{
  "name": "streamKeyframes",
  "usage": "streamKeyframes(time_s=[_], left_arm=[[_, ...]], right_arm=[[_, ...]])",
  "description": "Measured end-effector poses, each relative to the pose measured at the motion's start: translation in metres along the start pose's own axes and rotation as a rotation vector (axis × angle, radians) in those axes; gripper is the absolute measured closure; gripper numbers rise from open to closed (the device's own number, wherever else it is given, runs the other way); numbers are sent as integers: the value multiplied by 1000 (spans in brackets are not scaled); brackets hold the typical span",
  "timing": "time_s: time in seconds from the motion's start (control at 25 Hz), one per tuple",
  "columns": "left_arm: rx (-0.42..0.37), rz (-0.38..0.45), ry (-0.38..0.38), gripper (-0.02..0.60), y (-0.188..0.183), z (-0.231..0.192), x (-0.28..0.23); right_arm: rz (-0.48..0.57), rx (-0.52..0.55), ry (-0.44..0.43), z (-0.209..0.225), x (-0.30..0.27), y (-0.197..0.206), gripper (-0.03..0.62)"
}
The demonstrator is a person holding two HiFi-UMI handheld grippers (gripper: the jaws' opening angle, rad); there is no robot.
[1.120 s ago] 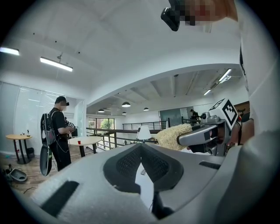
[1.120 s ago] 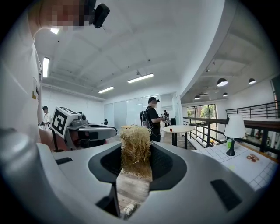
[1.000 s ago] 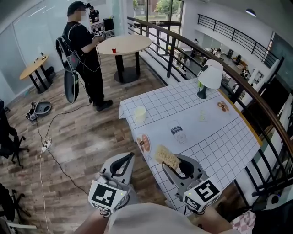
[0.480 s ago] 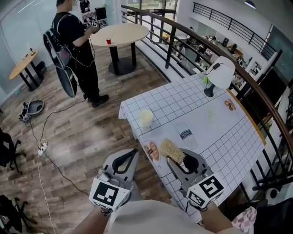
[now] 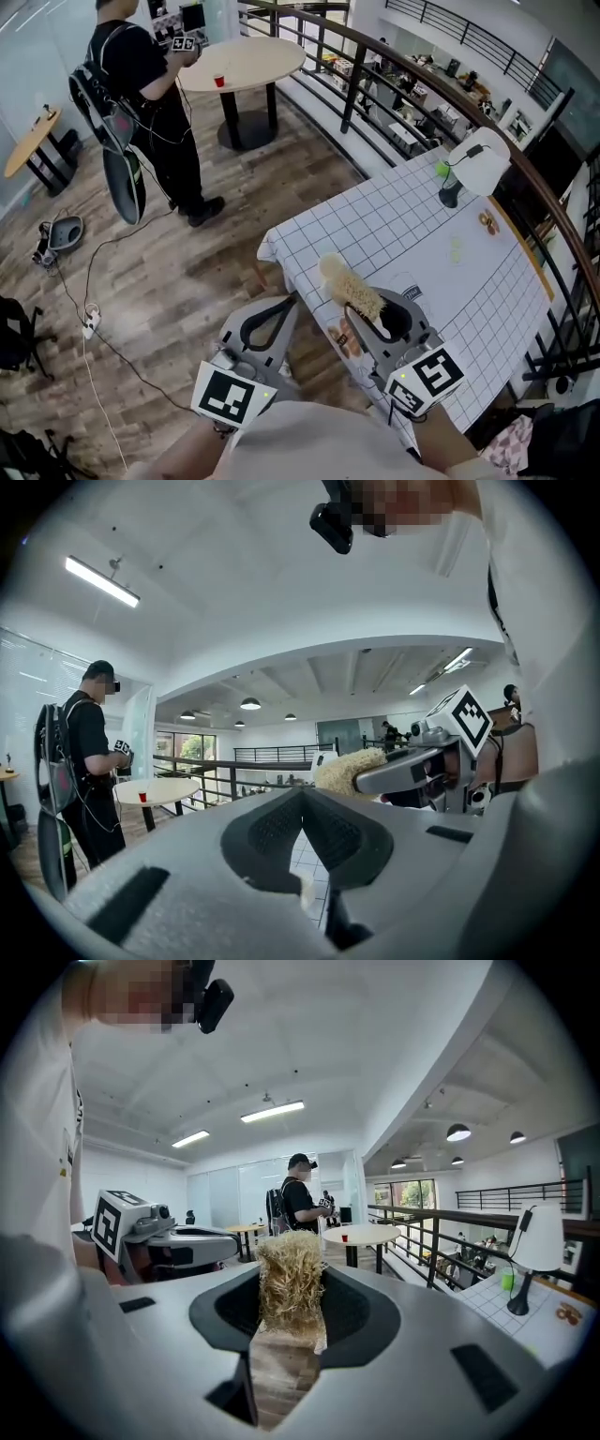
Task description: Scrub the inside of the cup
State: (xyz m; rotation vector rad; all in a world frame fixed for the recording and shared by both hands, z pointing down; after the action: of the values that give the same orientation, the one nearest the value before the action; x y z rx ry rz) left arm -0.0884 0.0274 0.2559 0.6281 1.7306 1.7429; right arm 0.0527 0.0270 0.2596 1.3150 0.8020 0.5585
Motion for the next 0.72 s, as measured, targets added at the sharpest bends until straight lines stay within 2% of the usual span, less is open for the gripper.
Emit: streamKeyframes(time_s=[0.2,0.36,0.72], left_arm=[[-4,2,68,568,-3,-43,-17],[-6,7,84,568,-1,-65,-21],[21,-16,98,568,2,-68,-52]], right_arm=[[16,-60,43,8,-43,-8,451],[29,-67,88,11,-59,-14,451],[6,-85,121,44,-59,-8,451]])
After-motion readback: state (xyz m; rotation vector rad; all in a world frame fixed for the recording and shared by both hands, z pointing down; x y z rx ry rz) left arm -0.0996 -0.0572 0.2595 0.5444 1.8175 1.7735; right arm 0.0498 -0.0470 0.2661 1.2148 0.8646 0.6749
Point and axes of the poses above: the fingertips, and each gripper's own axes: x backward along the fingers, z to its right, y out of its underside, the point moved 4 cm from there along x, backward along the fingers, and after that the axes turned 1 degree about y, right-handed, at the moved point
